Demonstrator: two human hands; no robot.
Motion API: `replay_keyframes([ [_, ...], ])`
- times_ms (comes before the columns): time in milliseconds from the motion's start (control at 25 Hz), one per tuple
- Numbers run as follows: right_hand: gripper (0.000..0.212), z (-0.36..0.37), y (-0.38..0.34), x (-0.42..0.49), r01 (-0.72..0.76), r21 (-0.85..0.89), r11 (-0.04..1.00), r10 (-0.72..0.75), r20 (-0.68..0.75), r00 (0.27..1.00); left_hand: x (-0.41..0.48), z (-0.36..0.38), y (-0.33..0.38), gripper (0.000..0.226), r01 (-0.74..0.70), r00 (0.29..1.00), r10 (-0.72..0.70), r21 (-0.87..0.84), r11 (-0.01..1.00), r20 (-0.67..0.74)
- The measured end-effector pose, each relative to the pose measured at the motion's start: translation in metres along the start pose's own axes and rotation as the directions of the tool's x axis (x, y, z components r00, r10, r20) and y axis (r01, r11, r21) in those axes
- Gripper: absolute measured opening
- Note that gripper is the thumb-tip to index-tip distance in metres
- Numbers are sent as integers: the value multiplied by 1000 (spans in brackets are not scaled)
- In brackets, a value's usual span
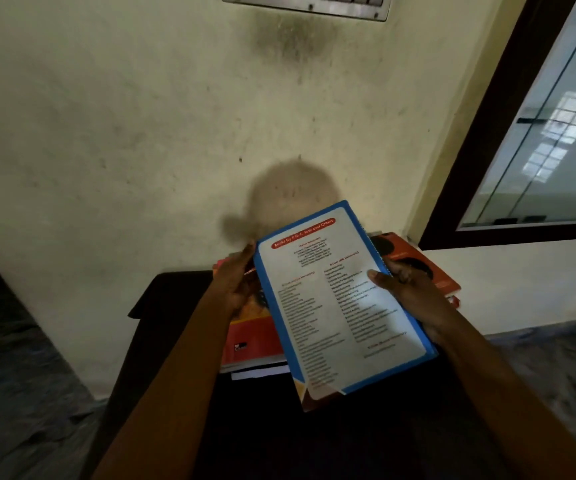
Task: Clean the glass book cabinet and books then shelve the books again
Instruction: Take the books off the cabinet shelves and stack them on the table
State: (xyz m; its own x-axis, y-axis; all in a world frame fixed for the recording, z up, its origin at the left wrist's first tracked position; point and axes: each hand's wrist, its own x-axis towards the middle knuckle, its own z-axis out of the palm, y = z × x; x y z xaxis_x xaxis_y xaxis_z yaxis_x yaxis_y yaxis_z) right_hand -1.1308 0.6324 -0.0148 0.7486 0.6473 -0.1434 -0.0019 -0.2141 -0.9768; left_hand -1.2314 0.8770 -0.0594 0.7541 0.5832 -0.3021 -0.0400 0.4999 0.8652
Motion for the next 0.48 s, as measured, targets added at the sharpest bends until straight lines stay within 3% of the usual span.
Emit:
replay_keyframes([
  [80, 22, 8, -15, -3, 62, -101, 993, -61, 9, 998, -5, -2, 1, 51, -84, 995, 91, 173, 981, -31],
  [120, 17, 12, -23, -3, 121, -239, 963, -126, -4, 992, -12, 0, 2, 47, -137, 985, 156, 217, 967, -76],
  [200, 21, 24, -43, -5, 246, -597, 764, -327, -28, 945, -33, 9, 2, 33, -227, 963, 246, 156, 961, -114],
  [240, 28, 32, -53, -8, 287, -710, 643, -429, -23, 903, -47, 18, 6, 29, -217, 975, 220, 66, 974, -39],
  [320, 39, 51, -66, -15, 317, -839, 442, -548, 27, 836, -64, 37, 17, 44, -83, 981, 94, -71, 994, 169],
  [400, 48, 78, -69, -23, 296, -936, 190, -560, 144, 816, -60, 48, 23, 63, -51, 976, 69, -92, 994, 208],
  [480, 57, 107, -57, -24, 318, -944, 91, -487, 236, 841, -50, 44, 22, 58, -99, 991, 108, -108, 989, 75],
])
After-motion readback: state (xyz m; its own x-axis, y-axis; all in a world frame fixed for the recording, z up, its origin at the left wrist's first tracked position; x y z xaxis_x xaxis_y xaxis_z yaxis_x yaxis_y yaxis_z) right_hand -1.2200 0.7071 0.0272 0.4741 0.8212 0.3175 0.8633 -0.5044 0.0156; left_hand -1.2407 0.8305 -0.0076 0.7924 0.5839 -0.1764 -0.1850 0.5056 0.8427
